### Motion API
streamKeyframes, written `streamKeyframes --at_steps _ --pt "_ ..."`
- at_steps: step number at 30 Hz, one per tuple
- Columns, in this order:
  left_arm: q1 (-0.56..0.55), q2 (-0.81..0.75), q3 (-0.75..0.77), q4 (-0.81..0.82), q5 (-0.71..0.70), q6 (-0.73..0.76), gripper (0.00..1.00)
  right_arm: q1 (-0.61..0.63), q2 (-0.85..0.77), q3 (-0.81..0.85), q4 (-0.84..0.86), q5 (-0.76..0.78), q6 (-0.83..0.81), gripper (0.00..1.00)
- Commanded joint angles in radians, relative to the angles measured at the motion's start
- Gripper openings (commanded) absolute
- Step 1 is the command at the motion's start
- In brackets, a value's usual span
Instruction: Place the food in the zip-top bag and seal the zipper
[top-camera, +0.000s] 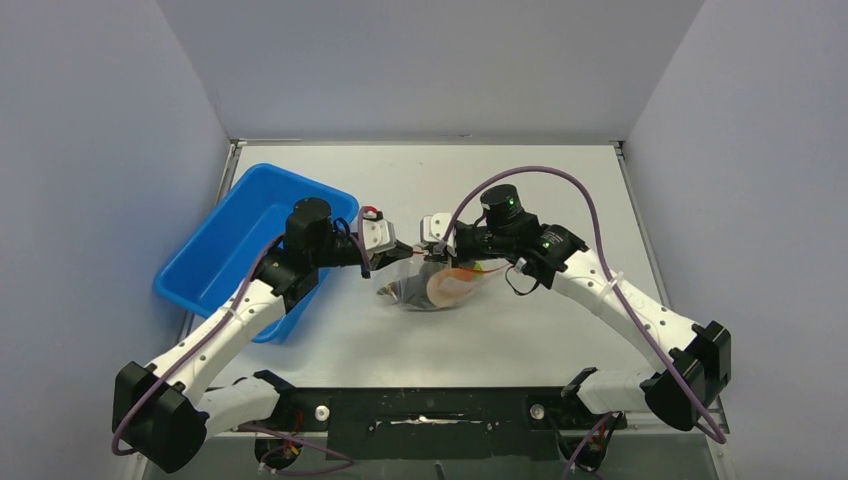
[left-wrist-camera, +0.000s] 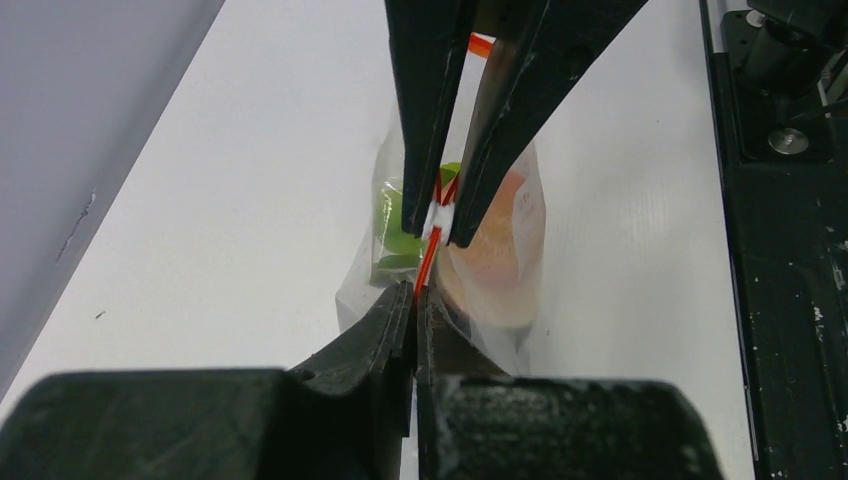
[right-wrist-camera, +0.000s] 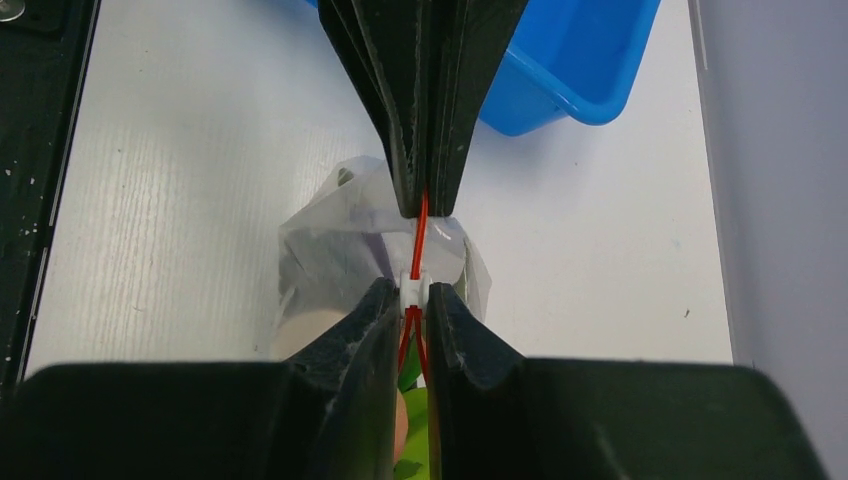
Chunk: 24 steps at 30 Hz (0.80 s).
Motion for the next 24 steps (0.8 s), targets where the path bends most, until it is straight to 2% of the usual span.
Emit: streamKeyframes --at_steps 1,24 --pt "0.080 -0.054 0.048 -0.083 -0.016 0.050 0.00 -0.048 -0.046 0.034 -0.037 0.013 -0.024 0.00" --pt "0.219 -0.088 0.084 -0.213 0.035 0.137 0.00 -0.160 -0.087 0.032 -0.139 0.020 -0.065 0.00"
